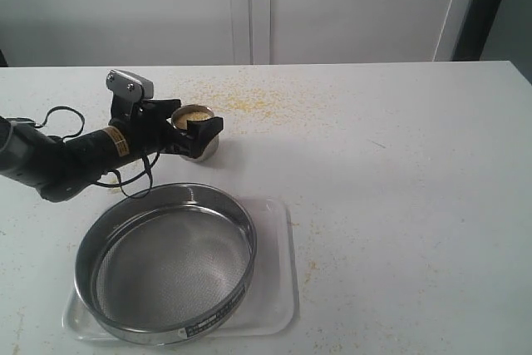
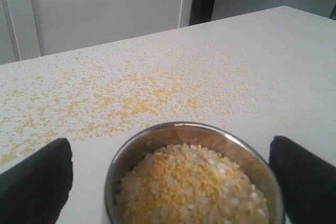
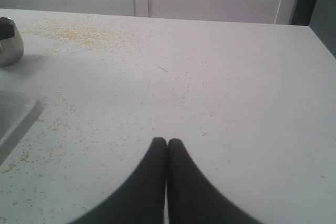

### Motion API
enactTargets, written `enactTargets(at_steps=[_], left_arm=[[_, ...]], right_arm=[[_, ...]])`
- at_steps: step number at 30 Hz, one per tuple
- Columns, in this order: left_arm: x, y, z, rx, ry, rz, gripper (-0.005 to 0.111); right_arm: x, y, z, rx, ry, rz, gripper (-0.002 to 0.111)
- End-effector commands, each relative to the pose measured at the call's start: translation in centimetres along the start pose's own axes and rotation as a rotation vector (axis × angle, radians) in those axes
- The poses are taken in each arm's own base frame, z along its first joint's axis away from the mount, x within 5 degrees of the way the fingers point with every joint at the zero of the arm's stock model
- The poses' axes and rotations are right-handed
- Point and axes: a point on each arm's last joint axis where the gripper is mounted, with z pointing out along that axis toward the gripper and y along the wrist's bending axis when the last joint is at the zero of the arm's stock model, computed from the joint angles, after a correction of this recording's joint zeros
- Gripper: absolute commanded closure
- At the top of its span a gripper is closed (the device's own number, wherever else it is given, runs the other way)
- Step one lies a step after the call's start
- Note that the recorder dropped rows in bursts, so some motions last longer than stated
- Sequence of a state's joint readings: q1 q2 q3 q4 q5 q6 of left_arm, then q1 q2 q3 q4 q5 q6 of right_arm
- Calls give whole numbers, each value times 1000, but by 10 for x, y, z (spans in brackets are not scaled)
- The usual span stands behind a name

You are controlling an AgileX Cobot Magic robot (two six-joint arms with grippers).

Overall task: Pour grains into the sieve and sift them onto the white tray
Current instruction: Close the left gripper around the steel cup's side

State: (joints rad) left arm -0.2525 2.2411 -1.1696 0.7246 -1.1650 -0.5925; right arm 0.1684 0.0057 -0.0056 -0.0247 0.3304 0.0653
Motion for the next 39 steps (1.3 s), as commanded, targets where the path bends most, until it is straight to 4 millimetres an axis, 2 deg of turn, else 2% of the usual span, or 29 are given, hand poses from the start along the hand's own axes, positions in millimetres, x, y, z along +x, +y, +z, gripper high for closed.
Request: enactTargets(at_steps=[1, 23, 34, 39], left_arm=[[-1, 3, 3, -6, 1, 0, 2], [5, 5, 3, -25, 71, 28, 2], [5, -6, 7, 1, 73, 32, 2], [5, -5, 8, -22, 66, 14, 2]], right_arm=[[1, -1, 0, 8, -10, -1, 108], [1, -1, 0, 8, -10, -1, 108], [1, -1, 0, 8, -10, -1, 108], [1, -1, 0, 8, -10, -1, 108]])
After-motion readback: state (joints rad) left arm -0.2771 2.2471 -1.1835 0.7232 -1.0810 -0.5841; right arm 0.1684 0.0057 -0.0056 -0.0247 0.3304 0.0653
